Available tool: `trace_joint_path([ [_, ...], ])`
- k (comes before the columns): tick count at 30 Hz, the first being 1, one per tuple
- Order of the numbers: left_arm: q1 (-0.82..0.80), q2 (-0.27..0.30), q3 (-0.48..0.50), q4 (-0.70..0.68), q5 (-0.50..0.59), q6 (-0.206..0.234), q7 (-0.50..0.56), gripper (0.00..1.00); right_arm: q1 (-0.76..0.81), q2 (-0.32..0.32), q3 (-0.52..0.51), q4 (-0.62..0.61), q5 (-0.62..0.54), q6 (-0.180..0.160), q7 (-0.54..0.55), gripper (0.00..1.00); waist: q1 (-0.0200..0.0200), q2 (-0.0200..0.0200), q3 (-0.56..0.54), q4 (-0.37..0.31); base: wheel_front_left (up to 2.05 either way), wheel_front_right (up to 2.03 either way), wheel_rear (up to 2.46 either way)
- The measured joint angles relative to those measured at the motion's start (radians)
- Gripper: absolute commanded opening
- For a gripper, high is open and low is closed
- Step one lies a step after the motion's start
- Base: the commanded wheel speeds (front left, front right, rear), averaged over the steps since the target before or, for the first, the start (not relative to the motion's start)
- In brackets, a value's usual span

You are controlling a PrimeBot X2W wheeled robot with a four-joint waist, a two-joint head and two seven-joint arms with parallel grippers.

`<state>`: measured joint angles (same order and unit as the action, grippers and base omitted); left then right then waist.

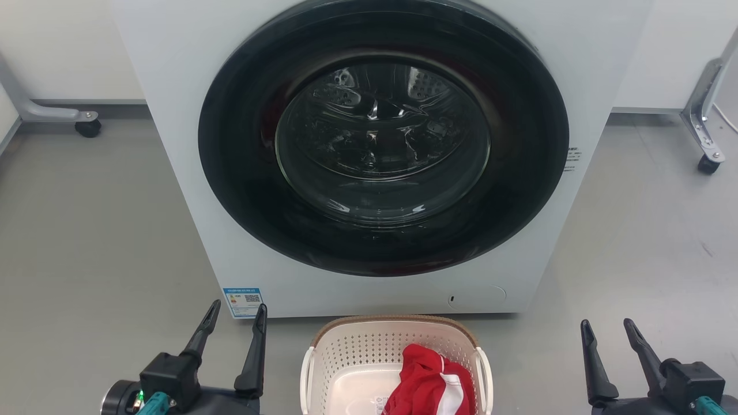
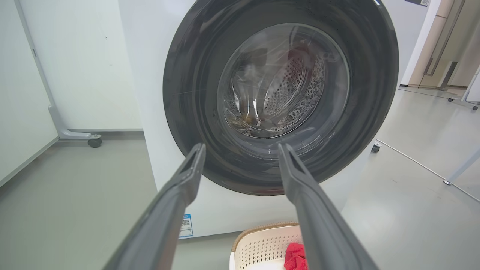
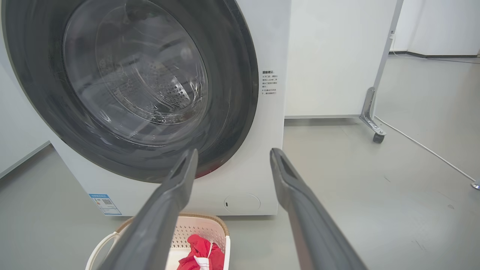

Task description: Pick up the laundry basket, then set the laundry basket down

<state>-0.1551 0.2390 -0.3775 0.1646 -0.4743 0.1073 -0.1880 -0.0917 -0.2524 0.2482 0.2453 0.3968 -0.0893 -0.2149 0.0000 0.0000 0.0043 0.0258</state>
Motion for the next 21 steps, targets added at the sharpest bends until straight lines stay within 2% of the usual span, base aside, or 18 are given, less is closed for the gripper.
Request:
trace_joint_path([
  [5,0.0,0.005,-0.017,-0.004,0.053,0.015,-0.004,1.0,-0.001,-0.005,0.013,0.001,-0.046,-0.009,-0.017,1.0,0.0,0.0001,0.001,0.001,0.0,0.0,0.0],
  [21,0.011,-0.009,0.006,0.012,0.049,0.016,0.032,1.0,-0.001,-0.005,0.011,0.018,-0.047,-0.009,-0.017,1.0,0.0,0.0,0.005,0.001,0.0,0.0,0.0],
])
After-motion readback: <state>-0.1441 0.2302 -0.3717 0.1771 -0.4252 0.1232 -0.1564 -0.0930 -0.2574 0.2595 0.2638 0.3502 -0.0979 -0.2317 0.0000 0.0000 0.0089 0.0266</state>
